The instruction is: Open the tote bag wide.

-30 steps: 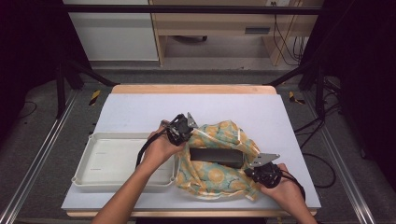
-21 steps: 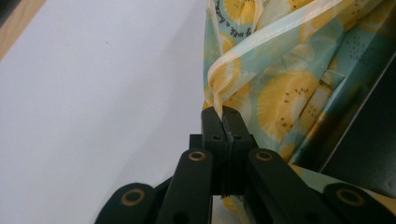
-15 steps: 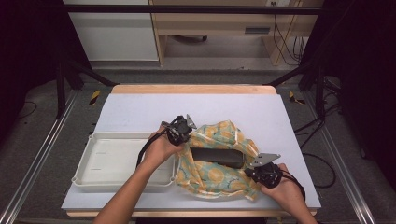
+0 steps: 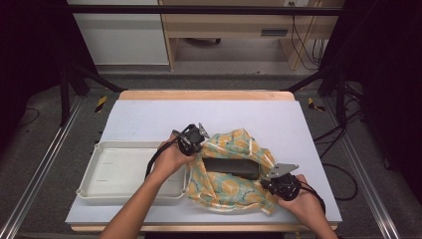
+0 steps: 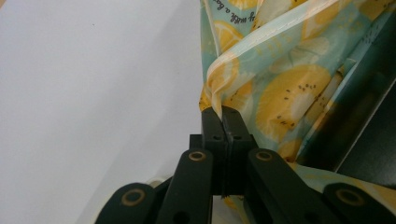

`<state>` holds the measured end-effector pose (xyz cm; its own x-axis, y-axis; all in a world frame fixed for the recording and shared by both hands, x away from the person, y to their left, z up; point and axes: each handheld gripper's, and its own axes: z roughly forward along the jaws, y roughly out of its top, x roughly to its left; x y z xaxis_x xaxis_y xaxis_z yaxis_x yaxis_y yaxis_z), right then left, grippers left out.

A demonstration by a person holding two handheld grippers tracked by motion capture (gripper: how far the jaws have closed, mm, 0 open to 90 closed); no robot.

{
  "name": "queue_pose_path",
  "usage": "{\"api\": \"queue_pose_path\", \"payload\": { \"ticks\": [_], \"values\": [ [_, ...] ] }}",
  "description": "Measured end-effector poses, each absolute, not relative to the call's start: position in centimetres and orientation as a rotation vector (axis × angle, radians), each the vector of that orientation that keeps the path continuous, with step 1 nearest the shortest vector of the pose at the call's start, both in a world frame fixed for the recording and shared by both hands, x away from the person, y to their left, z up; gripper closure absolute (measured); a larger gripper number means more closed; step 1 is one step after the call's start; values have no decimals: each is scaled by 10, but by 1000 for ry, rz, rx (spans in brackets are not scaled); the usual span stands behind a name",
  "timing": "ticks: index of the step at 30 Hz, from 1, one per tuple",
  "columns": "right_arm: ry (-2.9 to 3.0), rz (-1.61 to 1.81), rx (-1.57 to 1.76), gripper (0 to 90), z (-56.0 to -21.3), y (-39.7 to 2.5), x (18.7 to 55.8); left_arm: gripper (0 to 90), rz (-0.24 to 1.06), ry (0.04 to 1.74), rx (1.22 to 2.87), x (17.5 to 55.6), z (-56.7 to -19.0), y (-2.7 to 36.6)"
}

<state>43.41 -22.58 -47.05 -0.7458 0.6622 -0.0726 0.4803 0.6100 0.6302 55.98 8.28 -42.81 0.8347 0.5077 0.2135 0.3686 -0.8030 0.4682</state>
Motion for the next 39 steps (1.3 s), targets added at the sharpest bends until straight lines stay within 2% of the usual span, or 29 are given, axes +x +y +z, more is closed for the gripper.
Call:
{"api": "queue_pose_path", "payload": {
  "ticks": [39],
  "values": [
    [2534, 859, 930, 900, -470, -226, 434, 896, 389, 693, 2626, 569, -442, 85]
  ]
}}
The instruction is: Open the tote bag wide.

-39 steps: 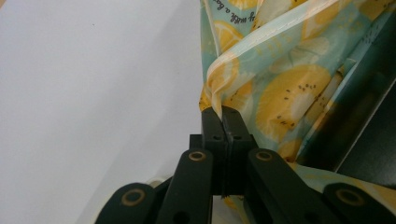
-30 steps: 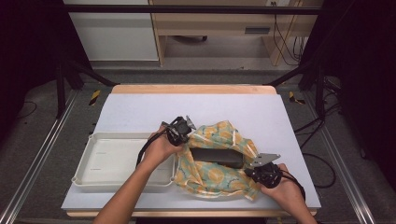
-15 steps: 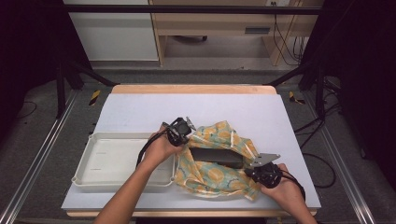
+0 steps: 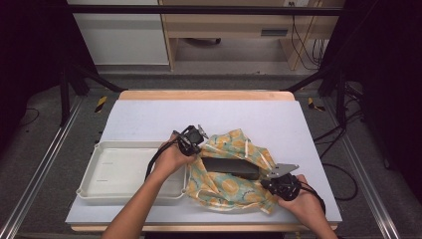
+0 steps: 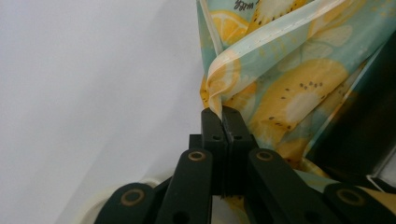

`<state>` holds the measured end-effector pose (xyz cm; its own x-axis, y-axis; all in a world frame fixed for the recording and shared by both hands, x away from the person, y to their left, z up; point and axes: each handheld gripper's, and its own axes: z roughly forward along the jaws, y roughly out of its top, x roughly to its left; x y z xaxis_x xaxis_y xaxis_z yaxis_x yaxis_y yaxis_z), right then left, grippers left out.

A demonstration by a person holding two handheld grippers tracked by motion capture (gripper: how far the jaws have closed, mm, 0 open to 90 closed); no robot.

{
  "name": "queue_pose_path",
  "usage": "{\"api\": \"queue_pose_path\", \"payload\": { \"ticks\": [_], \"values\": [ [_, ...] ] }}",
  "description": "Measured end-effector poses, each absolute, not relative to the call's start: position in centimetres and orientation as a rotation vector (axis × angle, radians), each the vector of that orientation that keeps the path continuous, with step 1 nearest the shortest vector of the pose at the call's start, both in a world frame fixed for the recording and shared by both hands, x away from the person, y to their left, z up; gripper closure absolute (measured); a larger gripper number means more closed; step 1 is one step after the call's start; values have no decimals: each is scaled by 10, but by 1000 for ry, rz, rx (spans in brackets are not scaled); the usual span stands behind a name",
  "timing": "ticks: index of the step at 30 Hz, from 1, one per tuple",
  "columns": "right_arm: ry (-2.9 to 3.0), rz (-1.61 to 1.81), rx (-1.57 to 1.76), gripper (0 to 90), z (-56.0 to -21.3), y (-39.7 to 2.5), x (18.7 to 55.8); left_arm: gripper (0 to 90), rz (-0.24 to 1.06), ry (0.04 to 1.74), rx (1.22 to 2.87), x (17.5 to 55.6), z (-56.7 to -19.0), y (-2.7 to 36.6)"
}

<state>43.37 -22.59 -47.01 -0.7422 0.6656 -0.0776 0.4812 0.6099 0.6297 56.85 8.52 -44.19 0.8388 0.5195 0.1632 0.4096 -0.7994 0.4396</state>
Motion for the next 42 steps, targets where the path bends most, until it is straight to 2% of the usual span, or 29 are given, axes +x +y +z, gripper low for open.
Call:
{"api": "queue_pose_path", "payload": {
  "ticks": [3, 4, 6, 9, 13, 20, 30, 42],
  "values": [
    [2515, 890, 929, 900, -467, -226, 433, 896, 397, 684, 2619, 566, -438, 85],
    [2498, 912, 924, 853, -463, -227, 432, 896, 398, 684, 2617, 566, -438, 85],
    [2486, 921, 912, 831, -458, -227, 430, 896, 401, 681, 2616, 565, -436, 85],
    [2464, 941, 899, 839, -448, -228, 426, 898, 404, 675, 2613, 564, -434, 84],
    [2435, 978, 876, 900, -433, -232, 423, 900, 414, 665, 2611, 562, -430, 83],
    [2367, 999, 836, 900, -414, -221, 443, 900, 417, 639, 2602, 558, -424, 81],
    [2331, 998, 1002, 900, -434, -226, 493, 900, 407, 620, 2603, 555, -422, 83],
    [2371, 947, 1077, 900, -458, -229, 504, 898, 384, 635, 2617, 559, -435, 82]
  ]
}}
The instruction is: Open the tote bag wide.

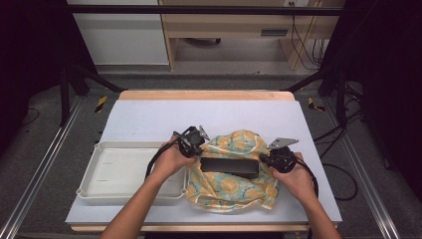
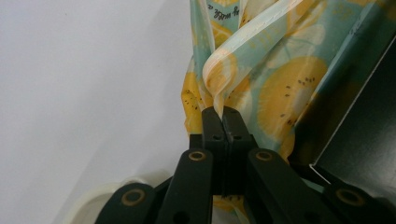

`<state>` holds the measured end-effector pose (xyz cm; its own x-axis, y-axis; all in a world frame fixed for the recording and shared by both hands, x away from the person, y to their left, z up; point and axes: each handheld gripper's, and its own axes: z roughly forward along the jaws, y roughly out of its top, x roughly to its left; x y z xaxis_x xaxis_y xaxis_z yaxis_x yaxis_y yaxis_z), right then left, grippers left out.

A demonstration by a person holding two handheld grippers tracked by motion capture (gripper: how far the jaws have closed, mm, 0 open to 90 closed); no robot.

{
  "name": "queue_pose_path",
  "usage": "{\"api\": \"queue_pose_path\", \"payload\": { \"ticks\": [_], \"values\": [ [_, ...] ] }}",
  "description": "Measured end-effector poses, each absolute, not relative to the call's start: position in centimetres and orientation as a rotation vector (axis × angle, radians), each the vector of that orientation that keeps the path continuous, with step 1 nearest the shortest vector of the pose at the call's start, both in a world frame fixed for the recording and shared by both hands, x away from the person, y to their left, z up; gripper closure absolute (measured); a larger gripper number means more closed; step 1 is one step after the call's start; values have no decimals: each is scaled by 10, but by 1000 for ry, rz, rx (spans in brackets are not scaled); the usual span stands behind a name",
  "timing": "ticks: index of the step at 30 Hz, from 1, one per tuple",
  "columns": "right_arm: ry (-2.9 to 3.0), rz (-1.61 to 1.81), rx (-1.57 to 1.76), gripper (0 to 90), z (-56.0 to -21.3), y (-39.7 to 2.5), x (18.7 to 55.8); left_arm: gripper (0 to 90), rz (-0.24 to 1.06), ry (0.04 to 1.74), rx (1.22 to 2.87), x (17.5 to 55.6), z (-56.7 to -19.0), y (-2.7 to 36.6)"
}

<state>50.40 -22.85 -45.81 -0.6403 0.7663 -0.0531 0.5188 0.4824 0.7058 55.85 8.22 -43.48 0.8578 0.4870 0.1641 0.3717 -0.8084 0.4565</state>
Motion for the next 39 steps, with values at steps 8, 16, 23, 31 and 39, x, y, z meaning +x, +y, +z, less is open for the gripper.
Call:
{"api": "queue_pose_path", "payload": {
  "ticks": [8, 16, 23, 31, 39],
  "values": [
    [2394, 943, 1131, 900, -466, -228, 510, 898, 362, 647, 2620, 562, -440, 83],
    [2400, 935, 1123, 900, -466, -228, 511, 848, 398, 663, 2600, 557, -436, 85],
    [2346, 1009, 1098, 900, -450, -231, 498, 726, 466, 654, 2472, 538, -410, 95],
    [2316, 1059, 1034, 900, -429, -226, 482, 705, 508, 581, 2396, 508, -384, 94],
    [2307, 1080, 972, 900, -417, -223, 459, 817, 538, 594, 2436, 480, -386, 95]
  ]
}}
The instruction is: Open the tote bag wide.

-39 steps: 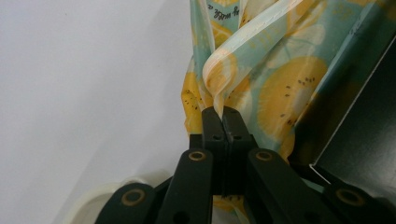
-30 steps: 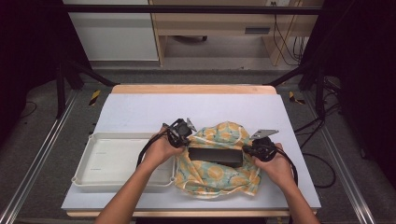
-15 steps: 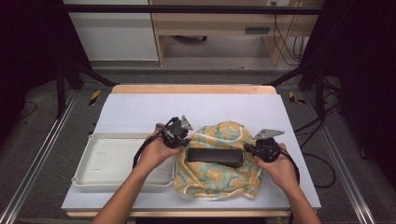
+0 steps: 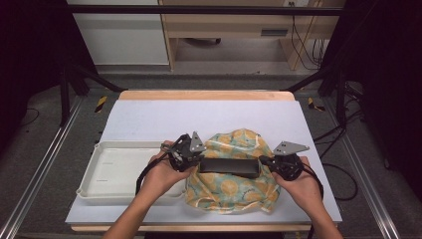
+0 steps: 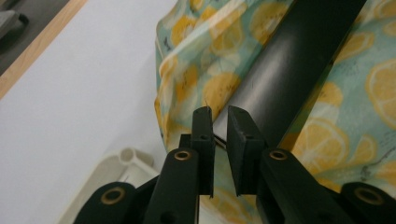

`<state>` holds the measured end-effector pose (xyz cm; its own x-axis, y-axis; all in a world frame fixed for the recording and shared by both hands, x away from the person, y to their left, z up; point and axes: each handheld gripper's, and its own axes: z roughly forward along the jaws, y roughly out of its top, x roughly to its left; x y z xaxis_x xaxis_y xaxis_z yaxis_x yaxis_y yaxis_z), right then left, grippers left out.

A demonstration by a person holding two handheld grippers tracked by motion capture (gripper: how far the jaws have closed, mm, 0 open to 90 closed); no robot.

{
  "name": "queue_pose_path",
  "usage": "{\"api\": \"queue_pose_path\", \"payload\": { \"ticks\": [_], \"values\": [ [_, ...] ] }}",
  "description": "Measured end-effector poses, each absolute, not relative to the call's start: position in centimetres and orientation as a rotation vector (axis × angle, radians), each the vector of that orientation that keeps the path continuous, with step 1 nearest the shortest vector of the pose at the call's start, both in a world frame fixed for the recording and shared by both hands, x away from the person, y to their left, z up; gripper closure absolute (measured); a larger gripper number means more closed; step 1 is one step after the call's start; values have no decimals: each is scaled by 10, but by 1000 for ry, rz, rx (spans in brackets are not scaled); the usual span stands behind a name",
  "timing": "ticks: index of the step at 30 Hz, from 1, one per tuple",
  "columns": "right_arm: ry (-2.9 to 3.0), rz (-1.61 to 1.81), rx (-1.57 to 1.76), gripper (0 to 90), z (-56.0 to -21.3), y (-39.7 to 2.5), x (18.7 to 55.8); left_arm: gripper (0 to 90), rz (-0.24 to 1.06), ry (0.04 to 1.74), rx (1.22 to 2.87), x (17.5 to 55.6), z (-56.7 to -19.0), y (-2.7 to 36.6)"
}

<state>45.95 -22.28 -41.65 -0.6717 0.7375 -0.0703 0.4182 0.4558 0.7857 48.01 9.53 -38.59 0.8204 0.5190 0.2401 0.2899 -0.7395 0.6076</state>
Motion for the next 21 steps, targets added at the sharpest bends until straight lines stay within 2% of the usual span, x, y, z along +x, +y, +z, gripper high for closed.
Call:
{"api": "queue_pose_path", "payload": {
  "ticks": [9, 21],
  "values": [
    [2333, 1036, 984, 900, -430, -229, 441, 851, 497, 677, 2477, 477, -411, 100],
    [2393, 971, 1047, 900, -459, -241, 438, 864, 455, 698, 2520, 476, -429, 100]
  ]
}}
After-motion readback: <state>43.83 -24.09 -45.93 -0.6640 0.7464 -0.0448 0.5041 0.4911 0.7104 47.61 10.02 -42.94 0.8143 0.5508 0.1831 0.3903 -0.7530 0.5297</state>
